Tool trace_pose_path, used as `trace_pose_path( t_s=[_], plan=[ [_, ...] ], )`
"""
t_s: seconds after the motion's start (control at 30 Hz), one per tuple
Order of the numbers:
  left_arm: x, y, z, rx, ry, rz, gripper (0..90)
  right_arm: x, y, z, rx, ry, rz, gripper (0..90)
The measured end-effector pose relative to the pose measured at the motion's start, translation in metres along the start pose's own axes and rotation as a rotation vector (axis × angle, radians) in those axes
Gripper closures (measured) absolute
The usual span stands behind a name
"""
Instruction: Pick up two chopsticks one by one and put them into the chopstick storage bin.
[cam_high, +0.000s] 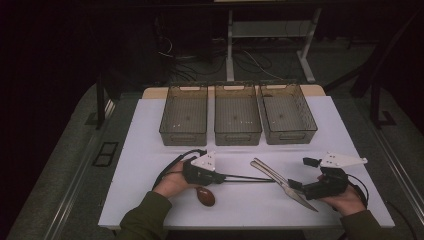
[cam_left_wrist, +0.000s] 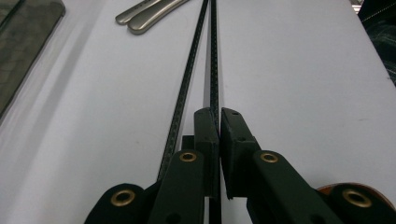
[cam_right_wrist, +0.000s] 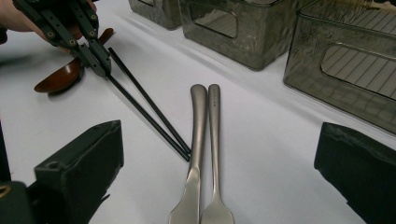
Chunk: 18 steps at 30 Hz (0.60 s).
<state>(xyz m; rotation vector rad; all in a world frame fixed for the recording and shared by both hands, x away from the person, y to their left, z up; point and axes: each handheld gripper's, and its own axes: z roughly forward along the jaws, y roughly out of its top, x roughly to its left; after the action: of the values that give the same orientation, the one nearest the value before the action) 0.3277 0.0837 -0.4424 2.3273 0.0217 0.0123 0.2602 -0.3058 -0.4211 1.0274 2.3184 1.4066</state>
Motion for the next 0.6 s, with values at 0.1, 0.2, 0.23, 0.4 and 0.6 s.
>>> trace_pose_path(
  t_s=[0.1,0.2,0.23,0.4,0.6],
  plan=[
    [0.0,0.001,-0.002,-0.008,-0.004,-0.001,85.0,0.0,0.0,0.0,0.001,0.0,0.0,0.9],
    [-0.001,0.003,-0.004,-0.021,-0.006,-0.012,85.0,0.0,0.0,0.0,0.0,0.0,0.0,0.9],
    [-0.001,0.004,-0.005,-0.028,-0.004,-0.014,85.0,0.0,0.0,0.0,-0.001,0.0,-0.002,0.9],
    [-0.003,0.008,-0.01,-0.053,-0.003,-0.027,85.0,0.0,0.0,0.0,-0.002,0.004,0.001,0.9],
    [-0.005,0.013,-0.017,-0.081,-0.006,-0.034,85.0,-0.001,-0.003,0.003,-0.002,0.002,0.006,0.9]
  ],
)
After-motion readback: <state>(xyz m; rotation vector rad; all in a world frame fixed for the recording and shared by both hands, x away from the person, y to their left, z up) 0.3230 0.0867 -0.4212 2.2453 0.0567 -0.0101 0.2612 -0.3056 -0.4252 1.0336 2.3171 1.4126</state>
